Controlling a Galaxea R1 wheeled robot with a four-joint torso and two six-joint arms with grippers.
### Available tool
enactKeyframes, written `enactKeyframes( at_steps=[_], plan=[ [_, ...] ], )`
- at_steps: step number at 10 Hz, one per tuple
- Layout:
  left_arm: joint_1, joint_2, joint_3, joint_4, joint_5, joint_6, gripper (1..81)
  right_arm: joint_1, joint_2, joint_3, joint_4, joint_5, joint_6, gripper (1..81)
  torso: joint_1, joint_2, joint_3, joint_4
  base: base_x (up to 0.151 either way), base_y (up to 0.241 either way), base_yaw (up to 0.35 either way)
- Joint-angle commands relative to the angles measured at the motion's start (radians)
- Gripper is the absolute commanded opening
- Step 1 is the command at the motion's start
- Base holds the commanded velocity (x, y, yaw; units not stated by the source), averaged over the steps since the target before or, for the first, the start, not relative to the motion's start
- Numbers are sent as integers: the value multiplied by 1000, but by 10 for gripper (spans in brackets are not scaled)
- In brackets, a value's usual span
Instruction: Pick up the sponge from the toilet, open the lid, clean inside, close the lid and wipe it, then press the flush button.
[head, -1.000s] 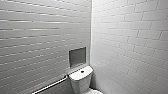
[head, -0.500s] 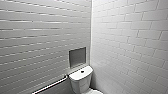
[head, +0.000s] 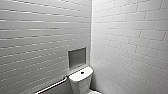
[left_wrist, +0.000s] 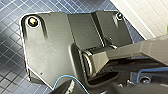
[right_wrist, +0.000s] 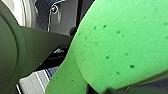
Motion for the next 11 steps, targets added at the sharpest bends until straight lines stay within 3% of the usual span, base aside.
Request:
enactKeyframes(
  at_steps=[1,11],
  plan=[
    [-49,-14,16,-6,48,4,811,47,-11,12,18,-60,-3,10,0,0,0,0,101,0,0],
    [-50,-14,16,-6,48,4,811,43,-11,7,18,-59,-3,10,0,0,0,0,104,0,0]
  ],
)
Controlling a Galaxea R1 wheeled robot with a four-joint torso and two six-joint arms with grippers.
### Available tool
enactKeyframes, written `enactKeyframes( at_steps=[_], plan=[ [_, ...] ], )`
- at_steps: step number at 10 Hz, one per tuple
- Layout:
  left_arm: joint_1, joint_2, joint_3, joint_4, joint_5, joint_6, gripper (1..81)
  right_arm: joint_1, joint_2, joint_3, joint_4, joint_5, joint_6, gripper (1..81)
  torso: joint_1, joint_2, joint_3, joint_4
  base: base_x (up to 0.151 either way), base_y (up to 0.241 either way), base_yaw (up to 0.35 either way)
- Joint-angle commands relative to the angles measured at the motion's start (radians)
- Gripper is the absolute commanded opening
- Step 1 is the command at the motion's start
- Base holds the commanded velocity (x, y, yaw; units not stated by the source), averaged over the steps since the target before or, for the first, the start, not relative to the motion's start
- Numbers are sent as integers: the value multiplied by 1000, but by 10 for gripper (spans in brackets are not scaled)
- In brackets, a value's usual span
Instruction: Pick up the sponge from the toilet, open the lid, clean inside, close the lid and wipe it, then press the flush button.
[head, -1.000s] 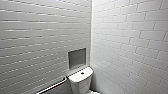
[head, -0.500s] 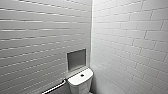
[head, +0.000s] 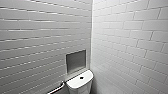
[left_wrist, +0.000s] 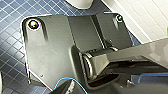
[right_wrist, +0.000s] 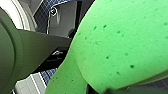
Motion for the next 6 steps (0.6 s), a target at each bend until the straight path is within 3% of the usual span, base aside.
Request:
enactKeyframes(
  at_steps=[1,6],
  plan=[
    [-50,-14,16,-8,52,4,811,42,-10,11,17,-65,-3,10,0,0,0,0,104,0,0],
    [-50,-14,16,-8,52,4,811,41,-10,8,17,-66,-3,10,0,0,0,0,103,0,0]
  ],
)
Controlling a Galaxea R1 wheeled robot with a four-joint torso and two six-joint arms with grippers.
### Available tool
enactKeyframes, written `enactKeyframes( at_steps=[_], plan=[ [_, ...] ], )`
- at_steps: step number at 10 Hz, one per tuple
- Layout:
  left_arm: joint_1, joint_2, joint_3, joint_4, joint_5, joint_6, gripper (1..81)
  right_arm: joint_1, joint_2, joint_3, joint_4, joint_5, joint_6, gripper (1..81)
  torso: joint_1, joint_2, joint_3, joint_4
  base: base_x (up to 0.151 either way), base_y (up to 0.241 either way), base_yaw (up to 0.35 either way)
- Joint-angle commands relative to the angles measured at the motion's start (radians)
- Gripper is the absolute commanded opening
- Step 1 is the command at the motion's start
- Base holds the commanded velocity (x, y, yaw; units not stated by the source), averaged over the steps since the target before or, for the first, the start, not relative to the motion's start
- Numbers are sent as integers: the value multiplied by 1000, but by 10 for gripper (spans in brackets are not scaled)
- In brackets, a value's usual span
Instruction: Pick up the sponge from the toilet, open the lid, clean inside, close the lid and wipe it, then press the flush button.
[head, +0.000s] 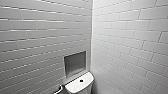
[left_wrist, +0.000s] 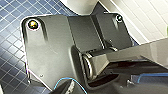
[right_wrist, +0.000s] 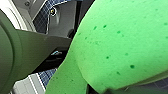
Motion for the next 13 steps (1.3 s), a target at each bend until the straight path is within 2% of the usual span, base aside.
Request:
enactKeyframes(
  at_steps=[1,7,13],
  plan=[
    [-50,-14,16,-8,52,4,811,40,-10,11,17,-66,-3,10,0,0,0,0,100,0,0],
    [-50,-11,16,-8,52,4,811,40,-8,7,17,-65,-3,10,0,0,0,0,90,0,0],
    [-50,-22,27,-6,54,4,811,43,-2,-9,26,-63,0,10,1,0,0,0,0,0,0]
  ],
)
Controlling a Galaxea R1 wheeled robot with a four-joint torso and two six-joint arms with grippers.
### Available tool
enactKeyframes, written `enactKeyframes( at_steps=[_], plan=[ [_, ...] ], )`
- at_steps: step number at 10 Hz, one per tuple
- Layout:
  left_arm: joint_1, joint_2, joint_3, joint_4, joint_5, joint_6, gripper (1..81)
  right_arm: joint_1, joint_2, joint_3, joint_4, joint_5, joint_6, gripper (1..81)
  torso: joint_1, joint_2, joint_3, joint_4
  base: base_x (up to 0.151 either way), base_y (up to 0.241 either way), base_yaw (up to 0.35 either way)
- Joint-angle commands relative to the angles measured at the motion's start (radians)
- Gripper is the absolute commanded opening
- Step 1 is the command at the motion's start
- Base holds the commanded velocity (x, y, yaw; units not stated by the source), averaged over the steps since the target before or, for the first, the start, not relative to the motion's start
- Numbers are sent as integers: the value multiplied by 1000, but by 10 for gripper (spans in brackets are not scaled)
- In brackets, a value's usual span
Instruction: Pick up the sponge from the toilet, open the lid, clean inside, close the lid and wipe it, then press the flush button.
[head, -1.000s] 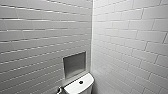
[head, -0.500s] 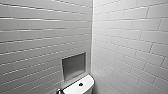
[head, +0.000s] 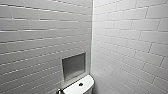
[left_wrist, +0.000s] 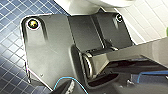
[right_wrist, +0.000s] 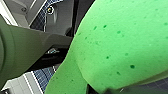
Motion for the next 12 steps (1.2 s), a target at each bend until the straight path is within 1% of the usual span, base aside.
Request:
enactKeyframes(
  at_steps=[1,3,5,7,8,10,11,12],
  plan=[
    [-51,-40,55,-6,51,3,811,46,-43,61,22,-49,0,10,0,0,0,0,0,0,0],
    [-51,-116,165,-8,35,2,811,48,-138,204,22,-18,0,10,0,0,0,0,0,0,0],
    [-66,-191,259,-9,19,0,811,60,-224,331,23,-10,1,10,0,0,0,0,0,0,0],
    [-108,-283,377,-17,27,-1,811,66,-247,363,25,-7,1,10,0,0,0,0,0,0,0],
    [-132,-340,461,-29,31,-1,811,68,-250,363,25,-7,3,10,0,0,-38,0,0,0,0],
    [-197,-447,613,-34,34,-8,811,68,-258,363,37,5,3,10,0,0,-71,0,0,0,0],
    [-235,-499,680,-35,51,-21,811,68,-268,375,42,7,3,10,0,0,-92,0,0,0,0],
    [-281,-552,751,-38,70,-38,811,71,-279,389,45,7,3,10,0,0,-58,0,0,0,0]
  ],
)
